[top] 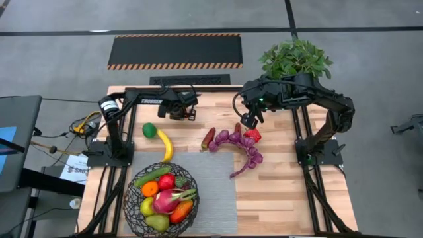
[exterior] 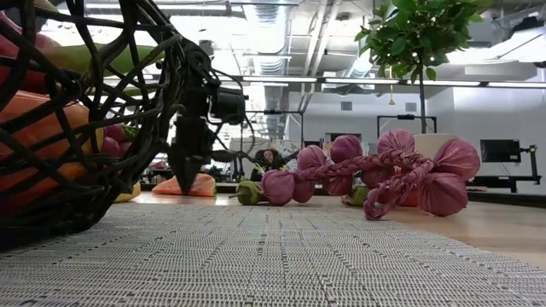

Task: Build produce basket
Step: Move the watermelon to the center of the table

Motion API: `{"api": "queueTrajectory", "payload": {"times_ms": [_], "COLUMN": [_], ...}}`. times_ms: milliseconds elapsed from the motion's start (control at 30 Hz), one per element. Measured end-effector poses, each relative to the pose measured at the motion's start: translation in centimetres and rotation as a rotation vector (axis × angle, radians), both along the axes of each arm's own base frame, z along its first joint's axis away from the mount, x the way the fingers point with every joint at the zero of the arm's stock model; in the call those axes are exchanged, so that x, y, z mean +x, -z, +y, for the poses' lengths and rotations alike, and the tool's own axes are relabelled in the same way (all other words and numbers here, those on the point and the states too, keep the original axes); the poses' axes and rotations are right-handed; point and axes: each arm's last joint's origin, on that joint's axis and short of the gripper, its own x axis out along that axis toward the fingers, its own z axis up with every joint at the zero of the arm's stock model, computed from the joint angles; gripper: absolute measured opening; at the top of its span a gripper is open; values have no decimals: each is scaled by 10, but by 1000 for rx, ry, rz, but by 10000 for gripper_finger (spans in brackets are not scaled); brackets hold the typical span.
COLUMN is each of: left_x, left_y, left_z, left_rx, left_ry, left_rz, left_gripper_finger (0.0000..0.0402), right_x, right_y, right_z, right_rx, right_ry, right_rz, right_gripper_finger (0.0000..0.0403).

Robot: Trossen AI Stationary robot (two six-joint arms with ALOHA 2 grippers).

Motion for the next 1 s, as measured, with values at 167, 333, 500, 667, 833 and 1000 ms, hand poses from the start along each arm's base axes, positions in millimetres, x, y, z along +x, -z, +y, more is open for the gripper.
{"api": "queueTrajectory", "payload": {"times_ms": [167,333,500,667,833,1000], "left_x": [17,41,33,28,28,34], "left_y": [5,-27,-36,-36,-26,-17], "left_z": [-10,-27,-11,-2,5,3], "left_rx": [-32,68,261,299,303,249], "left_ry": [71,127,-18,-106,-165,-142], "left_rz": [-78,-170,-68,-60,-54,-57], "left_gripper_finger": [0,0,0,0,0,0], "right_x": [-1,-1,-1,-1,-1,-1], "right_y": [1,1,1,1,1,1], "right_z": [2,3,2,3,5,9], "right_rx": [1,-4,-5,-5,-5,-6], "right_ry": [-6,-15,-15,-20,-25,-40], "right_rz": [16,15,15,16,17,20], "right_gripper_finger": [14,17,15,14,19,17]}}
